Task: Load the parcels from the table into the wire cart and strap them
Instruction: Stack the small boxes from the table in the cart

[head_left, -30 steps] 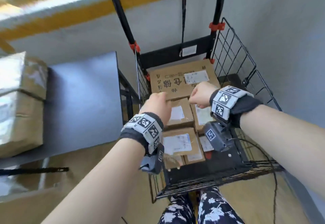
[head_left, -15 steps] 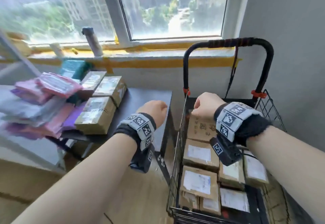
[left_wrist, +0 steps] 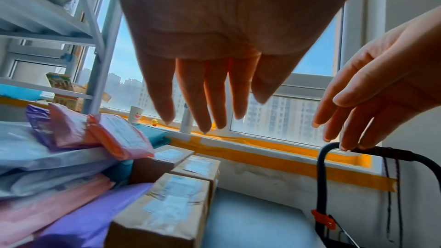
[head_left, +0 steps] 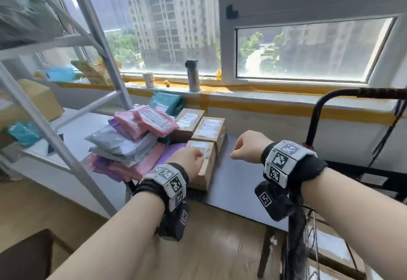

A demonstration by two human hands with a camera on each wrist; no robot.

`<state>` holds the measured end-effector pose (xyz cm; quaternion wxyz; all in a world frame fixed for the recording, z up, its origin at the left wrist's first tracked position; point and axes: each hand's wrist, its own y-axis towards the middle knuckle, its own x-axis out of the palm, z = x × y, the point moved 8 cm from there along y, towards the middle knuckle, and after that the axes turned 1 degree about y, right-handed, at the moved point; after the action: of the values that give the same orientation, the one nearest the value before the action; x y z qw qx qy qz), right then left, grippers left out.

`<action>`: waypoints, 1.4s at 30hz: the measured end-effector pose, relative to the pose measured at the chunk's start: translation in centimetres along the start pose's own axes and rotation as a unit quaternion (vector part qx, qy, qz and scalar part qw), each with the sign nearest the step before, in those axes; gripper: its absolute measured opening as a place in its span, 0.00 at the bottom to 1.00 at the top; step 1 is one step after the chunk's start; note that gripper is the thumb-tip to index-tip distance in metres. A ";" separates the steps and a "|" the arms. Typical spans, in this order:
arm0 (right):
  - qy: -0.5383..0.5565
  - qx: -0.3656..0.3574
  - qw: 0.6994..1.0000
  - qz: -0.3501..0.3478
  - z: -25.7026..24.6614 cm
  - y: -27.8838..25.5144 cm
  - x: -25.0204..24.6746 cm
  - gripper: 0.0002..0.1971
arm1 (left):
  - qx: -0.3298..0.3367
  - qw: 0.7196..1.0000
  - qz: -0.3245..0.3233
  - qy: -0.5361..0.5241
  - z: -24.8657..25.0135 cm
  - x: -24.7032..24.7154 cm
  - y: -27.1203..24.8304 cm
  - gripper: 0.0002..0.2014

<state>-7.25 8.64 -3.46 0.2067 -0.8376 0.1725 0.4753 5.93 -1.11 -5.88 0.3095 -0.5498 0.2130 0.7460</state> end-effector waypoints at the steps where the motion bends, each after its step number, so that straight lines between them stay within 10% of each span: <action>1: 0.011 0.000 1.000 -0.004 -1.7 1.0 0.8 0.18 | 0.001 1.000 0.002 -0.005 -1.7 -0.7 0.4 0.15; 9: 0.042 0.055 0.998 -0.005 -7.4 7.5 5.3 0.17 | -0.016 0.999 -0.022 -0.024 -11.4 -2.5 4.2 0.14; 28: 0.124 0.211 0.961 -0.127 0.4 20.2 17.2 0.17 | -0.096 0.969 -0.228 -0.010 -17.6 10.5 17.4 0.18; 42: 0.223 0.291 0.930 -0.018 -1.1 14.7 17.8 0.32 | 0.057 0.959 -0.268 -0.072 -15.5 11.2 17.8 0.21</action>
<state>-4.88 -6.18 -21.09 0.4060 -0.8280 0.3299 0.2019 1.94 -21.59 -21.63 0.5436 -0.5133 0.0775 0.6595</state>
